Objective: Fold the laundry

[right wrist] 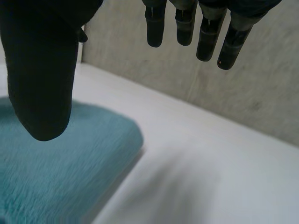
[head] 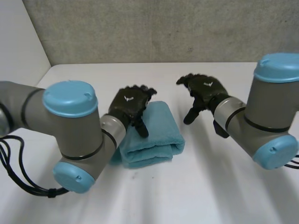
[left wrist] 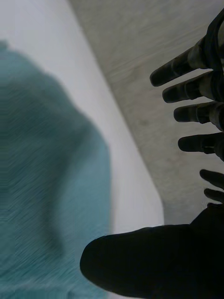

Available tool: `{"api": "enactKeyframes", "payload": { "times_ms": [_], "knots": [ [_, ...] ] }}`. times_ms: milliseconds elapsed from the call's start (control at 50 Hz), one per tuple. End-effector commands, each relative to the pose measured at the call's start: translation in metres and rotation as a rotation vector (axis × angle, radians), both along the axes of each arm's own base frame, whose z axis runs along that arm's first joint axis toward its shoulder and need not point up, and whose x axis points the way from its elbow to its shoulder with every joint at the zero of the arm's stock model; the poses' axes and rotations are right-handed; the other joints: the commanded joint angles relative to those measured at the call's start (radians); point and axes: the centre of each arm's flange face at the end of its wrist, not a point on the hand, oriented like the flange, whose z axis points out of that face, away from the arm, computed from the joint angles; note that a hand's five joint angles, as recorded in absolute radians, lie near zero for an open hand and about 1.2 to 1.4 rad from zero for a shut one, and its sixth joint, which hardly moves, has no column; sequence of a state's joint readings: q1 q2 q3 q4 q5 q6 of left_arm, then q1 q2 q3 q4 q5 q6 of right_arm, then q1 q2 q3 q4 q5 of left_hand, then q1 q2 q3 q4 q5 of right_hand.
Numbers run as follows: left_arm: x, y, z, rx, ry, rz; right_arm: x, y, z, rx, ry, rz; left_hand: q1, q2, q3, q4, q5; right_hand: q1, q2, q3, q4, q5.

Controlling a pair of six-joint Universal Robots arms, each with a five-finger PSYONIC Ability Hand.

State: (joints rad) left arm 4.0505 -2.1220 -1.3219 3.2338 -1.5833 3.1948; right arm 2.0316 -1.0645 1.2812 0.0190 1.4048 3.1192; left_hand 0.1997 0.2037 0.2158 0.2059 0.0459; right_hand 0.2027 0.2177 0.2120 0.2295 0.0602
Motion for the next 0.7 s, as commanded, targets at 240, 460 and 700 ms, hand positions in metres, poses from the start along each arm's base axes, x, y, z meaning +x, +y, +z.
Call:
{"api": "enactKeyframes", "payload": {
  "times_ms": [240, 460, 700],
  "knots": [
    [0.053, -0.030, -0.051, 0.197, -0.165, 0.230, 0.045, -0.001, -0.070, 0.184, 0.079, 0.175, -0.018, -0.022, -0.035, -0.025, -0.039, -0.028, -0.043, -0.037, -0.055, -0.060],
    [0.052, -0.020, -0.019, 0.160, -0.158, 0.204, 0.048, -0.004, -0.046, 0.153, 0.135, 0.195, -0.025, -0.029, -0.041, -0.031, -0.046, -0.028, -0.043, -0.037, -0.055, -0.060],
    [0.065, -0.010, 0.103, -0.116, 0.046, 0.226, 0.017, 0.004, 0.098, -0.171, -0.005, 0.056, -0.025, -0.029, -0.041, -0.031, -0.046, -0.028, -0.043, -0.037, -0.055, -0.060]
  ]
}}
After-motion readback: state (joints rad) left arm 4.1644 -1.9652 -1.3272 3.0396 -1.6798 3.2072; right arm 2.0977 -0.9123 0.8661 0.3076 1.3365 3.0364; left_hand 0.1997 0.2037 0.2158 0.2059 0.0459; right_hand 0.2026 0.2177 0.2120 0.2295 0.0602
